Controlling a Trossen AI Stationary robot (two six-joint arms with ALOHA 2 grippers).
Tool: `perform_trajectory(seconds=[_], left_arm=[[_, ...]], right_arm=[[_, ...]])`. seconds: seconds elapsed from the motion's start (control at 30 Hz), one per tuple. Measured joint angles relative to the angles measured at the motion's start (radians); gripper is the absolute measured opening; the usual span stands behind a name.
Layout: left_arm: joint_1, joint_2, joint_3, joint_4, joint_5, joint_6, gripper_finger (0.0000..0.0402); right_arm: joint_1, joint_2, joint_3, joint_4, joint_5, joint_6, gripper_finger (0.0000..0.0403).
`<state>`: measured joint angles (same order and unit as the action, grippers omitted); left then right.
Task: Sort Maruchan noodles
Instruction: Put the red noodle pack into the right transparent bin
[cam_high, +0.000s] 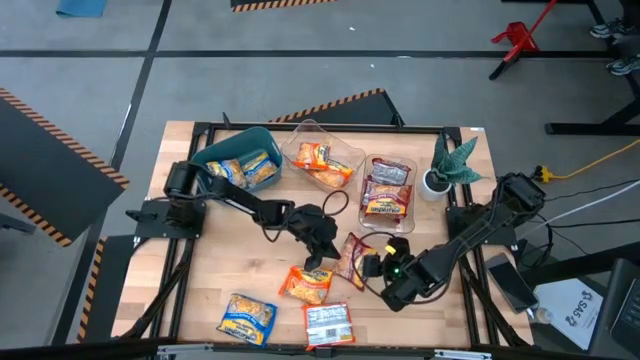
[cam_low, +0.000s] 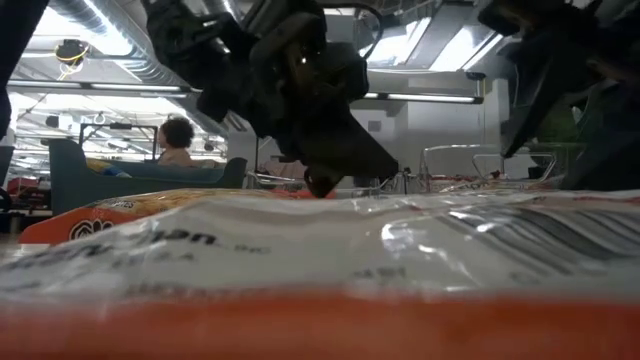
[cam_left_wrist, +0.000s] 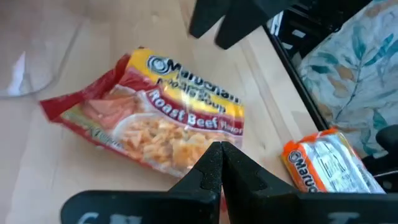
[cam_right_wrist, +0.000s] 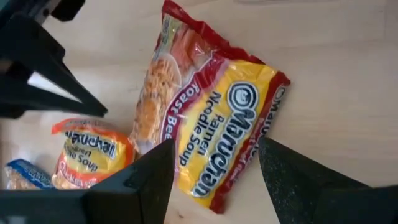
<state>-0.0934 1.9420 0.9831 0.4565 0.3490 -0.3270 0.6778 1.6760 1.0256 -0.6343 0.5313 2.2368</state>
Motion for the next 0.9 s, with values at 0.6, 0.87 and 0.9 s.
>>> perform_trajectory(seconds=[0.6,0.87,0.9], left_arm=[[-0.02,0.049,0.0,0.066,-0.192,0.076,0.0],[-0.025,0.069,0.0,0.075,-0.22,0.098,0.0],[-0.025,0.069,0.0,0.076,-0.232,0.107,0.0]], right_arm=[[-0.031,0.072,0.0,0.07,-0.001,0.012,0.0218],[-0.031,0.072,0.0,0.078,-0.007,0.013,0.0218],[-0.031,0.072,0.0,0.081,-0.007,0.013,0.0218]])
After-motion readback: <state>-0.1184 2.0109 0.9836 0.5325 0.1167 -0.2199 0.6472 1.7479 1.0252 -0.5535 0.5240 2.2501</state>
